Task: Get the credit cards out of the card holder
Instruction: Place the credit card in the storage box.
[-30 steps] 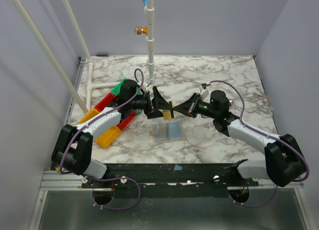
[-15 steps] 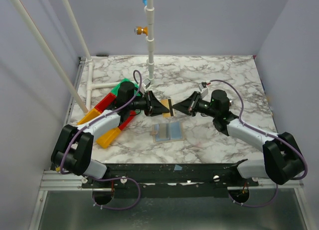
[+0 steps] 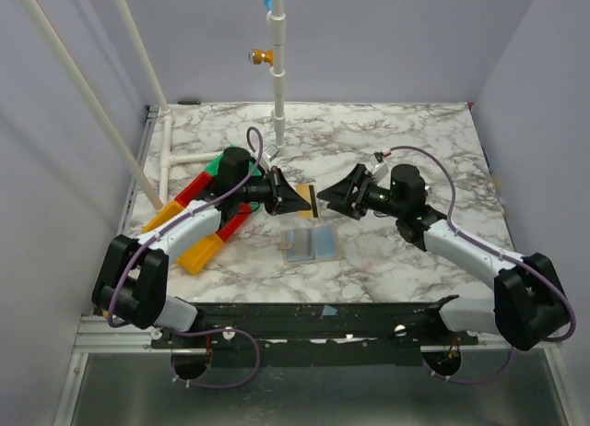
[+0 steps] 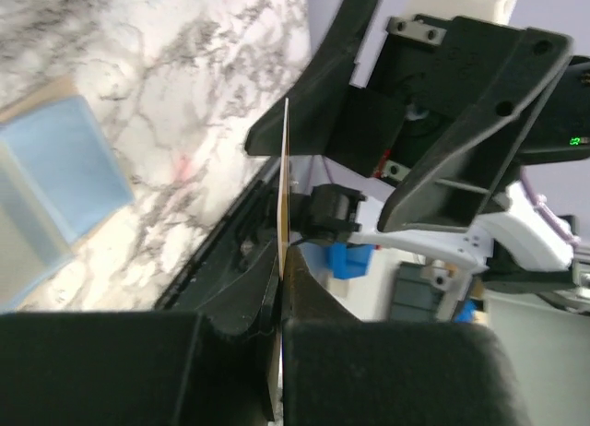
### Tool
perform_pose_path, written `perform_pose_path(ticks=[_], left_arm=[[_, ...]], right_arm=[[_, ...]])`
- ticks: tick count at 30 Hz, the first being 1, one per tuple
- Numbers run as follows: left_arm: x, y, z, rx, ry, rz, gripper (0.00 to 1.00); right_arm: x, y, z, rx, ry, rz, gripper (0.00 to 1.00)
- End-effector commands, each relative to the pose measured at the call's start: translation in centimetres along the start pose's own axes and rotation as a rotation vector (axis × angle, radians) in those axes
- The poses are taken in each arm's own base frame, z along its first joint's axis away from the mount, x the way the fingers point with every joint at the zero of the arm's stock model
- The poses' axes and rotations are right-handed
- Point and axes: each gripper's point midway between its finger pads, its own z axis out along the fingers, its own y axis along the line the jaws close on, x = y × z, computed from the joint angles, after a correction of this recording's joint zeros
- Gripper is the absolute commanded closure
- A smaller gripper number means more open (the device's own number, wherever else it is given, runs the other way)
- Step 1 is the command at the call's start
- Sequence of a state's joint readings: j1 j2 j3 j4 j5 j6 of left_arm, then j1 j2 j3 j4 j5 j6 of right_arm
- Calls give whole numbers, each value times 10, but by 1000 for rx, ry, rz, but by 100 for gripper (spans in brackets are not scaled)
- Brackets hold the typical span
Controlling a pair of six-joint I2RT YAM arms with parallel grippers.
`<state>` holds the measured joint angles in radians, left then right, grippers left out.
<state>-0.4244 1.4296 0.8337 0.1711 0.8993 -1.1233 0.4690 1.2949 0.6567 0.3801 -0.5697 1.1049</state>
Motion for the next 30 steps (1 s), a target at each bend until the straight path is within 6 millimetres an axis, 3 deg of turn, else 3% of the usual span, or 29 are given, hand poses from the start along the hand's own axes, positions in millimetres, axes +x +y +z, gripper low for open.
perform_pose_path(ticks=[1, 8, 12, 19, 26, 30], left_arm=[[-13, 0, -14, -143, -65, 178, 100], [-45, 31, -41, -581, -156, 430, 100], [-79, 56, -75, -957, -229, 557, 100], [-140, 75, -127, -1447, -304, 723, 100], [-181, 78, -143, -1709, -276, 886, 100], [-194, 84, -144, -1786, -221, 996, 100]], right_arm=[[-21, -5, -13, 130, -93, -107, 18], [-31, -22, -28, 262, -157, -173, 16], [-32, -23, -32, 272, -171, -194, 16], [-28, -26, -33, 273, -157, -204, 16], [-22, -26, -38, 270, -142, -213, 16], [-19, -28, -42, 280, -135, -214, 16]])
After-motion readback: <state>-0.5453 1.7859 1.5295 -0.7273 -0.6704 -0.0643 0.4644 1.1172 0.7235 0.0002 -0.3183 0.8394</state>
